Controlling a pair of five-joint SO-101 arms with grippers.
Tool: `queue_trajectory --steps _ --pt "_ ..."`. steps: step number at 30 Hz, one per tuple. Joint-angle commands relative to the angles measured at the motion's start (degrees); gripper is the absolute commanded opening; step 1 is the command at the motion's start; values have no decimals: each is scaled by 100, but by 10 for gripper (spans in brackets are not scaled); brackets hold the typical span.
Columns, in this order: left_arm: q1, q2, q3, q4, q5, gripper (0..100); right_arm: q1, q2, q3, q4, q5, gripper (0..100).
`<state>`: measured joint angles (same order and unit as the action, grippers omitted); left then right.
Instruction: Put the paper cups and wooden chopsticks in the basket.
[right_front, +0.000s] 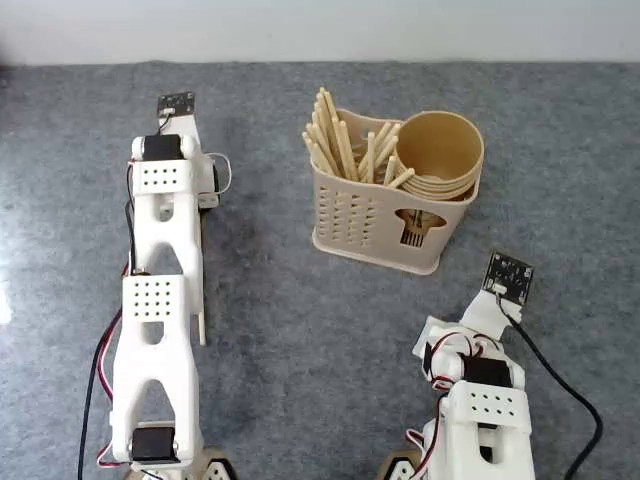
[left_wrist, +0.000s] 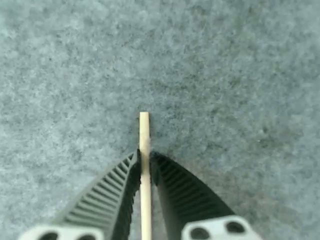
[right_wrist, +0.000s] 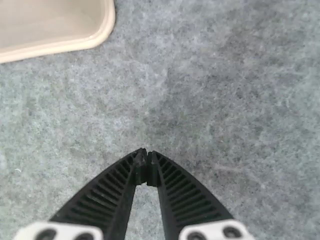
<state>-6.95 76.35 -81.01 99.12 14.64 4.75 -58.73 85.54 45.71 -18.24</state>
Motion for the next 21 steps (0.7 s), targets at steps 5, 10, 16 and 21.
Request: queue_trajectory --steps 5,10,16,21 --pt "53 -536 -127 158 -44 11 57 -163 -44 -84 -44 10" --pt "53 -1442 145 158 -44 11 57 -163 -44 -84 -44 10" --pt "53 -2778 1270 158 -44 10 57 -163 -44 -84 -44 10" --pt "53 -4123 2237 149 -44 10 57 -163 -44 -84 -44 10"
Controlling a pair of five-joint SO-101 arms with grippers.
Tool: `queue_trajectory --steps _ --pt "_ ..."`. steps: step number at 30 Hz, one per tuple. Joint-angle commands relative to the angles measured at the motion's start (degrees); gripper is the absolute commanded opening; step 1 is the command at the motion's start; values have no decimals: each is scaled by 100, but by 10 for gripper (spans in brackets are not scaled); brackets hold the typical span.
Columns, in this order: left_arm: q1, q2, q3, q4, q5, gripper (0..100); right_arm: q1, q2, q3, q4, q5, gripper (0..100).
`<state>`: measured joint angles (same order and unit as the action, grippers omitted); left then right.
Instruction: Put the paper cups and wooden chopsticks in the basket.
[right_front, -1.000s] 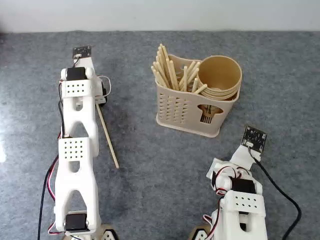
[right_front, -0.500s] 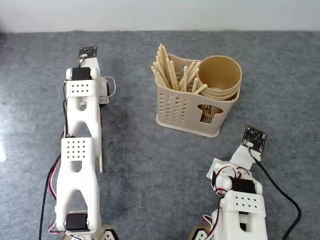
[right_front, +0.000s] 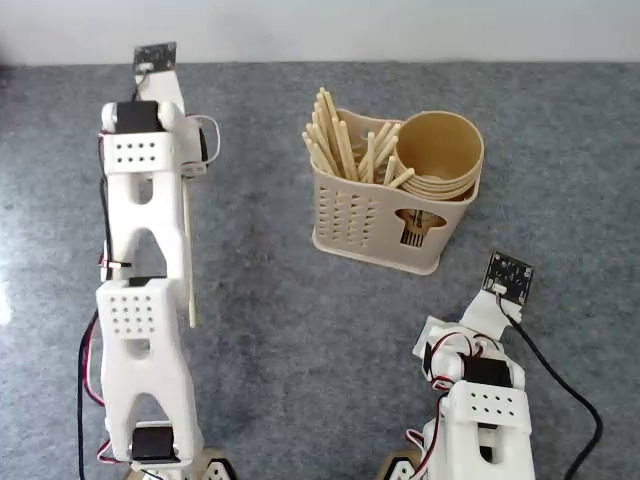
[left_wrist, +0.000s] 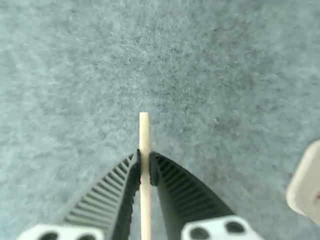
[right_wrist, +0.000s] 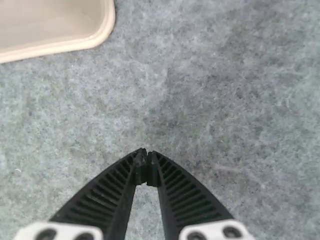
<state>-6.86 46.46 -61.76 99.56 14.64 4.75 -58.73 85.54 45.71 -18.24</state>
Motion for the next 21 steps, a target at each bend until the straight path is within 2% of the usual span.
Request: queue_trajectory --steps 1,6,12,21 --pt "44 -1442 523 105 -44 10 57 -163 -44 -84 -44 10" --pt "35 -2716 1349 79 -53 10 57 -163 -44 -84 -44 10" --pt "88 -3675 1736 -132 -44 10 57 -163 -44 -84 -44 10" --pt "949 -4615 1719 -299 -26 10 57 -163 -44 -84 -44 10"
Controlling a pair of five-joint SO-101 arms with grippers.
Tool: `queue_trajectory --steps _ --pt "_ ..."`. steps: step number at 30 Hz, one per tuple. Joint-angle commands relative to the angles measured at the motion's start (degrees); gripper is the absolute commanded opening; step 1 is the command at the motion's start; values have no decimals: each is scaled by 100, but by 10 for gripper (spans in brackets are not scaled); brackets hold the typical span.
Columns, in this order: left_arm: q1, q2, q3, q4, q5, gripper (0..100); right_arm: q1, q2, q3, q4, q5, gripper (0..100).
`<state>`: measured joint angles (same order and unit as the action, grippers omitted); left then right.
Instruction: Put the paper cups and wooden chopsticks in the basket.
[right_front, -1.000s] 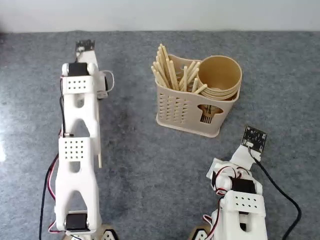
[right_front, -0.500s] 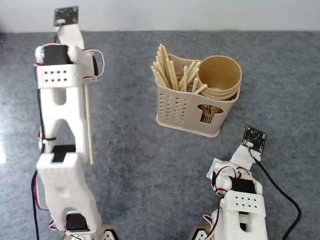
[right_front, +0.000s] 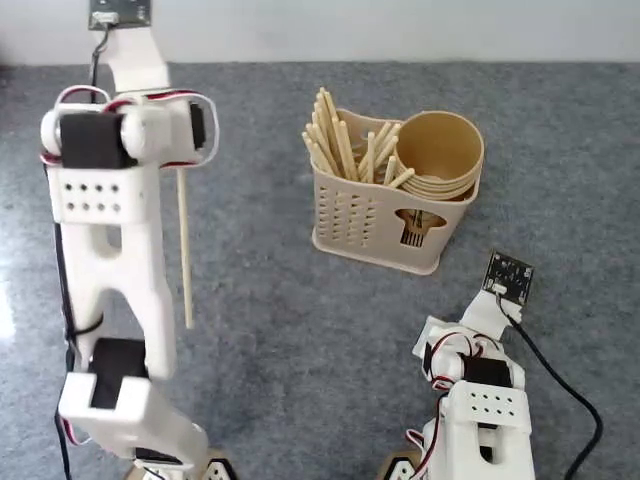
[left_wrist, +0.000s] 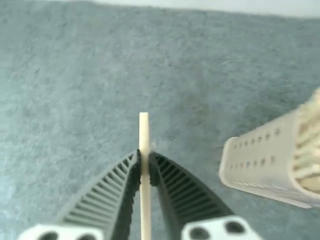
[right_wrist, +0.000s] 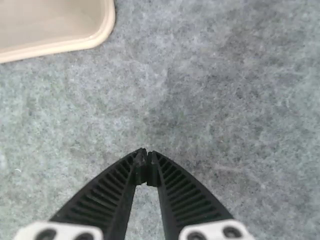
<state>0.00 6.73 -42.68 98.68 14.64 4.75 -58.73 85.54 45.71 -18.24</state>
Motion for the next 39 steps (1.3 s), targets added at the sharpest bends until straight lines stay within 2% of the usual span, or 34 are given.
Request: queue_trajectory --steps 1,8,12,17,20,30,34,39 --pt "352 -800 -198 -290 -18 10 57 -163 -44 -84 -44 10" --pt "642 -1574 -180 -1055 756 10 57 -163 -44 -84 -44 10" --pt "809 -1732 -180 -1793 1152 11 57 -163 -35 -84 -44 10" --pt "1407 -1697 -92 -3033 1600 11 57 -163 -35 -84 -44 10" --pt "1679 -1670 356 -3956 1609 11 57 -163 -35 -84 -44 10" --pt "1767 -1257 2035 -6813 1873 11 57 -163 -35 -84 -44 10" --pt "1767 -879 2325 -7349 1873 11 57 -163 -35 -84 -44 10" --pt "1723 -440 2404 -7402 1873 11 57 -163 -44 -84 -44 10"
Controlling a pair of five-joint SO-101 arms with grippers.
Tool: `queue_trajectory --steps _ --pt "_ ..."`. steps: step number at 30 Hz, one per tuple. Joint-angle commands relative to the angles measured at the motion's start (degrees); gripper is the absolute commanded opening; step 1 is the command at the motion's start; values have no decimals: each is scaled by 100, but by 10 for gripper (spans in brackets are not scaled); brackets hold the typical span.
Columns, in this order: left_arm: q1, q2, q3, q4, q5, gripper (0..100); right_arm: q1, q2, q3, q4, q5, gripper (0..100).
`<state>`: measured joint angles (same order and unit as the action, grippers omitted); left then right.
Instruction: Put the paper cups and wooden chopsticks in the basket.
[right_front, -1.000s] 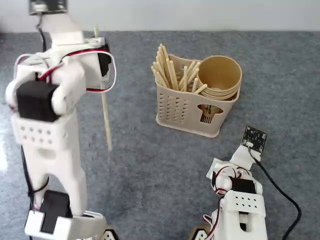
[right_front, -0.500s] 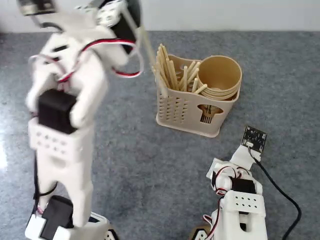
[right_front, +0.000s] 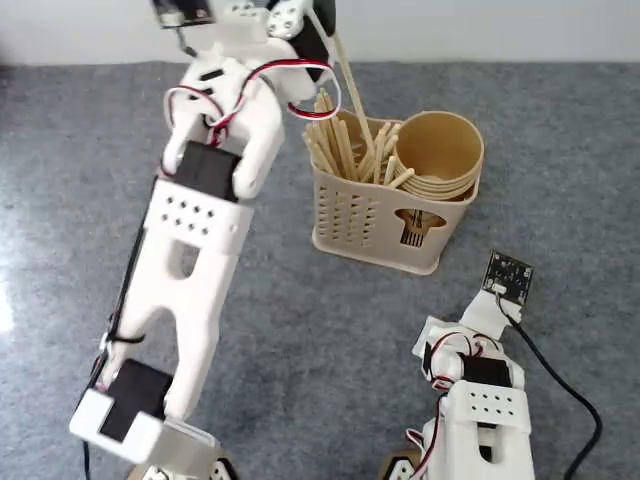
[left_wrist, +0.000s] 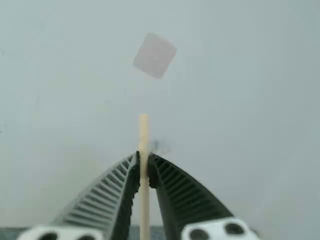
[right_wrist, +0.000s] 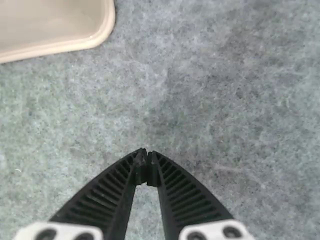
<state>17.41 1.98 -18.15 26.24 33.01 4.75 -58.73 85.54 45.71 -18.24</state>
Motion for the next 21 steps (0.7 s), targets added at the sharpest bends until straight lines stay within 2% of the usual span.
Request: queue_trajectory --steps 1,6,13,16,21 --pt "-26 97 -48 -158 35 11 57 -163 -44 -84 -44 10" --pt "18 149 224 62 -387 12 57 -163 -53 -92 -44 10" --pt "158 -158 1226 343 -1011 16 57 -163 -53 -92 -44 10" --pt "325 -475 1481 844 -1081 73 57 -163 -62 -92 -44 10" --pt "527 -1240 1499 2066 -1020 242 57 -163 -70 -92 -44 10"
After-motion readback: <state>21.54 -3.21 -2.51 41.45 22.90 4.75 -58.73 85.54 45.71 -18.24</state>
